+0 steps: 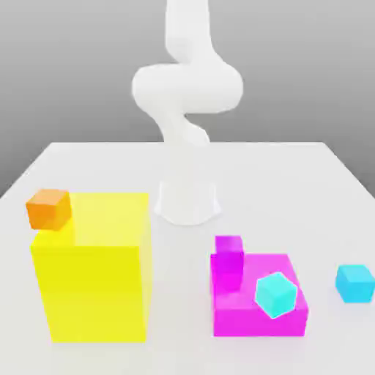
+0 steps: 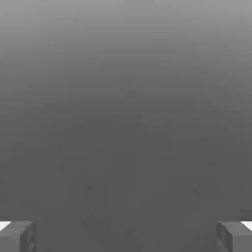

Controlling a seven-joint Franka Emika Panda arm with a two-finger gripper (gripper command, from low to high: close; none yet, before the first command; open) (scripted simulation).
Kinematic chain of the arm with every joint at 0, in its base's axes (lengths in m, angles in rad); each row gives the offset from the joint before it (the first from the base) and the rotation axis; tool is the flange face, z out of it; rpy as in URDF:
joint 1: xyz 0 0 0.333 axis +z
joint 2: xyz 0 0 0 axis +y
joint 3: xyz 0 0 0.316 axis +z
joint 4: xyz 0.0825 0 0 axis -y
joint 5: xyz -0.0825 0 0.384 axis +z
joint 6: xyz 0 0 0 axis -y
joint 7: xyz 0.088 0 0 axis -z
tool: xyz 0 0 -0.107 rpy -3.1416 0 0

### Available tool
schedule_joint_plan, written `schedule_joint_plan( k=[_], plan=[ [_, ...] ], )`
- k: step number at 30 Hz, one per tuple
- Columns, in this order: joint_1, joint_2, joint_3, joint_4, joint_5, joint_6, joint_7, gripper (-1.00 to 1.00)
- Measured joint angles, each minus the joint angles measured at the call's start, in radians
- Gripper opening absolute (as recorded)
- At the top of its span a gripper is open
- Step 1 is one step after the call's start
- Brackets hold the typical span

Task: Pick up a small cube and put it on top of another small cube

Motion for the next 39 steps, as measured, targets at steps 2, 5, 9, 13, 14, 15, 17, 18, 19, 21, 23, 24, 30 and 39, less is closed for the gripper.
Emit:
schedule_joint_plan(
  k=[2, 5, 9, 13, 14, 15, 17, 18, 19, 21, 23, 24, 30, 39],
  plan=[
    [0.016, 0.076, 0.042, -0.019, 0.019, 0.034, 0.047, 0.00],
    [0.038, 0.182, 0.107, -0.047, 0.038, 0.083, 0.120, 0.00],
    [0.066, 0.323, 0.202, -0.084, 0.047, 0.148, 0.228, 0.00],
    [0.094, 0.466, 0.299, -0.120, 0.026, 0.213, 0.358, 0.00],
    [0.101, 0.503, 0.322, -0.130, 0.014, 0.230, 0.395, 0.00],
    [0.110, 0.540, 0.345, -0.139, 0.000, 0.246, 0.434, 0.00],
    [0.131, 0.616, 0.385, -0.157, -0.038, 0.278, 0.518, 0.00],
    [0.158, 0.656, 0.400, -0.166, -0.063, 0.294, 0.564, 0.00],
    [0.178, 0.695, 0.407, -0.175, -0.089, 0.310, 0.612, 0.00],
    [0.225, 0.775, 0.412, -0.193, -0.147, 0.341, 0.710, 0.00],
    [0.277, 0.854, 0.401, -0.209, -0.205, 0.369, 0.809, 0.00],
    [0.306, 0.894, 0.391, -0.216, -0.234, 0.384, 0.856, 0.00],
    [0.458, 1.106, 0.225, -0.181, -0.416, 0.529, 1.018, -1.00],
    [0.426, 1.059, 0.266, -0.193, -0.376, 0.495, 0.988, -1.00]
  ],
)
